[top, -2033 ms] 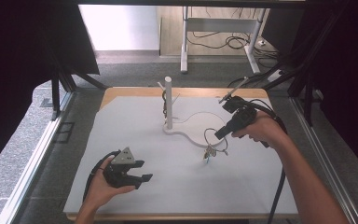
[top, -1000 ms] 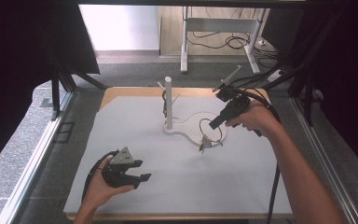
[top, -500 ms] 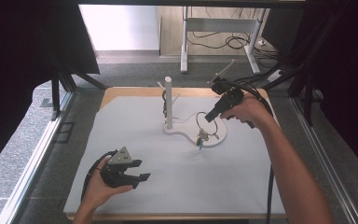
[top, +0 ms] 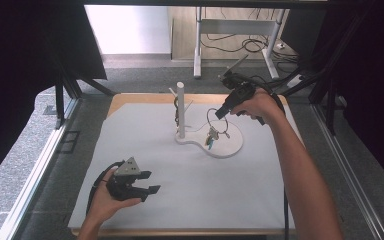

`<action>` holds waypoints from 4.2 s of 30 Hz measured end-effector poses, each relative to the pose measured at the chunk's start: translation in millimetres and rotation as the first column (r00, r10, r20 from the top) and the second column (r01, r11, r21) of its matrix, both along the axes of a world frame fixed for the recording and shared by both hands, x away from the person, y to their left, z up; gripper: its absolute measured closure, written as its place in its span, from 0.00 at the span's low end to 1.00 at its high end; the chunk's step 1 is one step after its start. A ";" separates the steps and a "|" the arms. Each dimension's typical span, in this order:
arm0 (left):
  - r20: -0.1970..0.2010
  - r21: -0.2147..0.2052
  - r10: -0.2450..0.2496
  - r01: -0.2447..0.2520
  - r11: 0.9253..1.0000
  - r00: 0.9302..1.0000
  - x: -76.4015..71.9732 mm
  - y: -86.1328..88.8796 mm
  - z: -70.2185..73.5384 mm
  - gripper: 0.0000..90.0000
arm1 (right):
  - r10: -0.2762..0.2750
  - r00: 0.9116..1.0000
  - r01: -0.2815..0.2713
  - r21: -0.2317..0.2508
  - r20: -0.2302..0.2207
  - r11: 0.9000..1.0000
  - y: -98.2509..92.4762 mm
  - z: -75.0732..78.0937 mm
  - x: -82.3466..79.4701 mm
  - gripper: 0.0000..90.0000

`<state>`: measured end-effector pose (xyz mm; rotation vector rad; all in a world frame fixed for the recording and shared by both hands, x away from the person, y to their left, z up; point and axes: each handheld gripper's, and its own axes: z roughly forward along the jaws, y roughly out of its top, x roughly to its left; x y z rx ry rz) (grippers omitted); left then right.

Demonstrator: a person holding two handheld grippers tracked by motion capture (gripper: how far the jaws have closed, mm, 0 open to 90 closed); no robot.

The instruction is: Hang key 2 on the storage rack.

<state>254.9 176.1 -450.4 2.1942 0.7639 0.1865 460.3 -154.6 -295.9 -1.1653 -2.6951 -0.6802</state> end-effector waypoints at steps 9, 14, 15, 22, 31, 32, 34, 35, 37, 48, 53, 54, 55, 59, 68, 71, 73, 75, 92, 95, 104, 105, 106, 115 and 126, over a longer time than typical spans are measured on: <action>0.002 -0.002 -0.008 0.008 1.000 1.000 -0.2 -2.7 0.3 0.44 | -0.021 1.000 0.021 -0.014 -0.002 1.000 1.5 -7.0 9.8 0.97; 0.000 -0.004 -0.014 0.014 1.000 1.000 -0.2 -5.2 0.0 0.44 | -0.030 1.000 0.030 -0.015 -0.007 0.999 0.9 -10.3 15.8 0.97; -0.002 -0.004 -0.017 0.017 1.000 1.000 -0.2 -5.9 -0.2 0.44 | -0.034 0.999 0.034 -0.017 -0.004 0.999 1.0 -10.9 17.6 0.97; -0.009 -0.014 -0.038 0.038 0.999 0.999 1.1 -10.3 -0.4 0.44 | -0.068 0.998 0.068 -0.002 0.013 0.998 1.1 -8.9 27.7 0.97; -0.005 -0.008 -0.041 0.041 0.999 0.999 1.5 -12.8 0.2 0.44 | -0.105 0.994 0.105 -0.006 0.027 0.994 -0.6 -11.7 34.7 0.97; -0.005 -0.009 -0.038 0.038 0.999 0.999 1.7 -12.7 0.0 0.44 | -0.104 0.994 0.104 -0.005 0.028 0.995 -0.3 -11.9 35.3 0.97; -0.007 -0.010 -0.036 0.036 0.999 0.999 1.7 -12.8 -0.2 0.44 | -0.109 0.994 0.109 -0.001 0.028 0.994 0.6 -11.7 36.1 0.97; -0.007 -0.010 -0.037 0.037 0.999 0.999 1.7 -12.9 -0.2 0.44 | -0.107 0.994 0.107 0.002 0.030 0.994 0.8 -12.0 36.8 0.97; -0.007 -0.010 -0.039 0.039 0.999 0.999 1.5 -13.1 -0.1 0.44 | -0.107 0.994 0.107 0.003 0.027 0.994 1.7 -12.7 38.5 0.97; -0.015 -0.018 -0.037 0.037 0.999 0.999 3.6 -9.2 -1.7 0.44 | -0.101 0.994 0.102 -0.003 0.031 0.995 12.9 -10.0 53.7 0.97; -0.012 -0.020 -0.037 0.037 0.999 0.999 2.7 -8.5 -0.8 0.44 | -0.095 0.995 0.096 -0.008 0.037 0.995 20.8 -8.4 59.3 0.97; -0.011 -0.022 -0.036 0.036 0.999 0.999 2.4 -8.3 -0.6 0.44 | -0.095 0.995 0.095 -0.014 0.041 0.995 22.3 -8.1 60.3 0.97; -0.010 -0.024 -0.036 0.036 0.999 0.999 2.2 -8.1 -0.4 0.44 | -0.093 0.995 0.093 -0.015 0.043 0.996 24.0 -7.6 61.6 0.97; -0.006 -0.026 -0.036 0.036 0.999 0.999 1.7 -7.2 0.3 0.45 | -0.086 0.995 0.088 -0.022 0.050 0.996 29.7 -6.5 64.8 0.97; -0.006 -0.027 -0.035 0.034 0.999 0.999 1.4 -5.0 0.8 0.45 | -0.068 0.996 0.070 -0.038 0.053 0.997 43.3 -7.8 70.2 0.97; -0.006 -0.029 -0.032 0.032 0.999 0.999 1.4 -4.8 0.7 0.45 | -0.066 0.996 0.069 -0.038 0.054 0.997 46.5 -9.5 71.0 0.97; -0.007 -0.027 -0.034 0.034 0.999 0.999 1.7 -5.0 0.6 0.45 | -0.066 0.996 0.069 -0.045 0.058 0.997 48.4 -12.1 71.6 0.97; -0.008 -0.026 -0.035 0.035 0.999 0.999 1.4 -5.8 0.5 0.45 | -0.068 0.996 0.071 -0.046 0.059 0.996 50.7 -14.5 72.4 0.97; -0.008 -0.022 -0.039 0.039 0.999 0.999 1.5 -7.3 -0.2 0.45 | -0.026 0.999 0.028 -0.035 0.048 0.999 71.0 -25.8 64.5 0.97; -0.009 -0.021 -0.040 0.040 0.999 0.999 1.7 -7.8 -0.4 0.45 | -0.026 0.999 0.027 -0.035 0.045 0.999 70.2 -30.1 63.7 0.97; -0.014 -0.011 -0.048 0.047 0.999 0.999 2.7 -11.1 -2.4 0.45 | -0.015 1.000 0.016 -0.008 0.027 1.000 67.7 -42.1 60.2 0.96; -0.016 -0.010 -0.048 0.048 0.999 0.999 2.7 -11.5 -2.5 0.45 | -0.014 1.000 0.014 -0.004 0.025 1.000 67.6 -43.4 59.7 0.96; -0.016 -0.010 -0.047 0.047 0.999 0.999 2.8 -11.9 -2.8 0.45 | -0.011 1.000 0.011 -0.005 0.023 1.000 67.9 -44.5 59.1 0.96; -0.017 -0.006 -0.054 0.054 0.999 0.998 2.5 -14.1 -3.2 0.45 | 0.004 1.000 -0.004 0.023 0.003 1.000 67.1 -51.3 56.3 0.91; -0.016 -0.001 -0.056 0.056 0.998 0.998 2.2 -15.5 -3.2 0.45 | 0.006 1.000 -0.007 0.074 0.009 0.997 58.4 -44.5 49.6 0.86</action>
